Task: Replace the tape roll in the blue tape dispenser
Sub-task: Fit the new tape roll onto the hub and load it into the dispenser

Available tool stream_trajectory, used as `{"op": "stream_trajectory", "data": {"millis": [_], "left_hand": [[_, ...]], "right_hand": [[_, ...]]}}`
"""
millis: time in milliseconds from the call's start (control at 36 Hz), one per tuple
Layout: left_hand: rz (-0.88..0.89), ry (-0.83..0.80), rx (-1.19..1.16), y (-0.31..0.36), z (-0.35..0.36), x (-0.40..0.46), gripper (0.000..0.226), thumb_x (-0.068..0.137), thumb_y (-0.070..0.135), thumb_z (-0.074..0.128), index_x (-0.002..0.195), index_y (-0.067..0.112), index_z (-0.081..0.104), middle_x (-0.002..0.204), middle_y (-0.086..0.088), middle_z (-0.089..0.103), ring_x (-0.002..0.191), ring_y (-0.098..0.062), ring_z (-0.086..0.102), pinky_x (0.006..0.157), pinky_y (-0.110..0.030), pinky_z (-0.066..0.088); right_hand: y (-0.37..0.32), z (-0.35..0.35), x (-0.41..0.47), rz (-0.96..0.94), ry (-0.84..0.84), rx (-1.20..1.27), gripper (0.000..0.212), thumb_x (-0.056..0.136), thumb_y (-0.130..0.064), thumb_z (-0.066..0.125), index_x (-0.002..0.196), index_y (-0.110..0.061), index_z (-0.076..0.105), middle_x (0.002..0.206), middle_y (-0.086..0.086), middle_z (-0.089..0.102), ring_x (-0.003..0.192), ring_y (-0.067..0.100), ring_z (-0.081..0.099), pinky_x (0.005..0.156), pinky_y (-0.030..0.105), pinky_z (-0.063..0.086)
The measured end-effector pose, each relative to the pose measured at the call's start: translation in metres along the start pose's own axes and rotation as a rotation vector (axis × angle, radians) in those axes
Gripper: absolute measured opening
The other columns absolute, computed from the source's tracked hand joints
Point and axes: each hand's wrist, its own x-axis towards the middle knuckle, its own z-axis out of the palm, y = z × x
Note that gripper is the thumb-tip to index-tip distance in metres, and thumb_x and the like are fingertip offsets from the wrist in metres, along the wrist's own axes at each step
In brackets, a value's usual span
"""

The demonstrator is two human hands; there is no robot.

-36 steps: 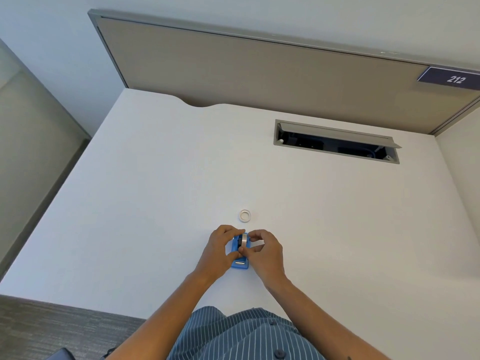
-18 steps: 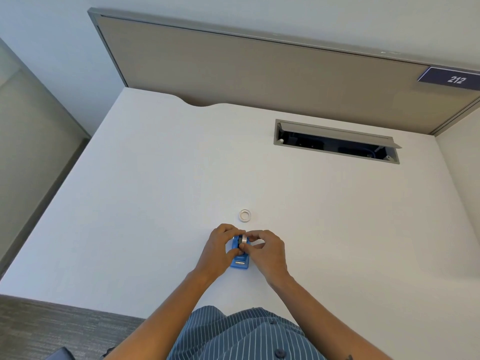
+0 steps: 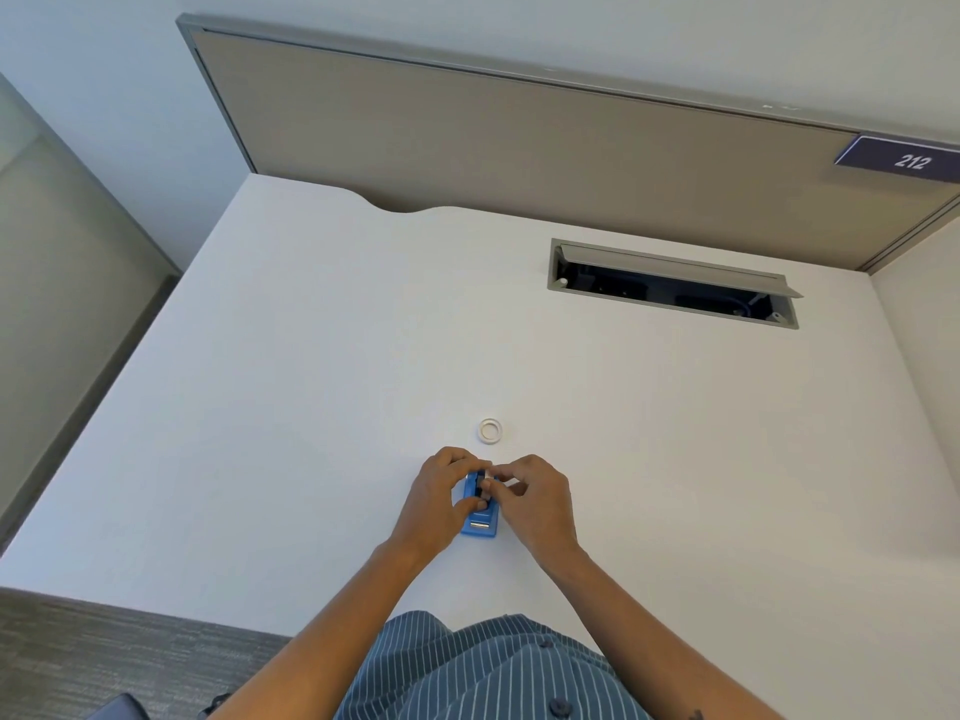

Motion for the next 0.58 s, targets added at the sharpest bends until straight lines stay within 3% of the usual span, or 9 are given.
{"op": "stream_trajectory", "data": {"millis": [306,500,583], "left_hand": [[0.003,-0.009,0.019,-0.0017,0.0002,-0.0003,0.043,0.088,0.013,0.083,0.129,0.020,0.071,0.128,0.002,0.063,0.120,-0.014,0.058,0.107,-0.028,0.047],[0.013,-0.016,0.024,-0.0055,0.0012,-0.0002,0.044,0.087,0.015,0.084,0.128,0.021,0.071,0.127,0.003,0.062,0.119,-0.013,0.058,0.107,-0.027,0.047],[0.015,-0.019,0.022,-0.0077,0.0019,-0.0003,0.045,0.087,0.016,0.084,0.129,0.021,0.070,0.127,0.004,0.062,0.120,-0.013,0.058,0.108,-0.030,0.048]], "right_hand": [[0.0006,-0.0012,-0.0032,-0.095,0.000,-0.084,0.012,0.096,-0.017,0.078,0.106,-0.019,0.085,0.098,-0.006,0.071,0.083,0.015,0.070,0.073,0.039,0.062],[-0.0015,-0.0036,-0.0065,-0.258,-0.007,-0.285,0.012,0.100,-0.016,0.071,0.106,-0.018,0.082,0.099,-0.008,0.067,0.071,0.008,0.058,0.061,0.025,0.052],[-0.0039,-0.0049,-0.0071,-0.301,0.000,-0.337,0.009,0.100,-0.013,0.070,0.101,-0.015,0.079,0.097,-0.006,0.067,0.069,0.008,0.056,0.057,0.025,0.050]]}}
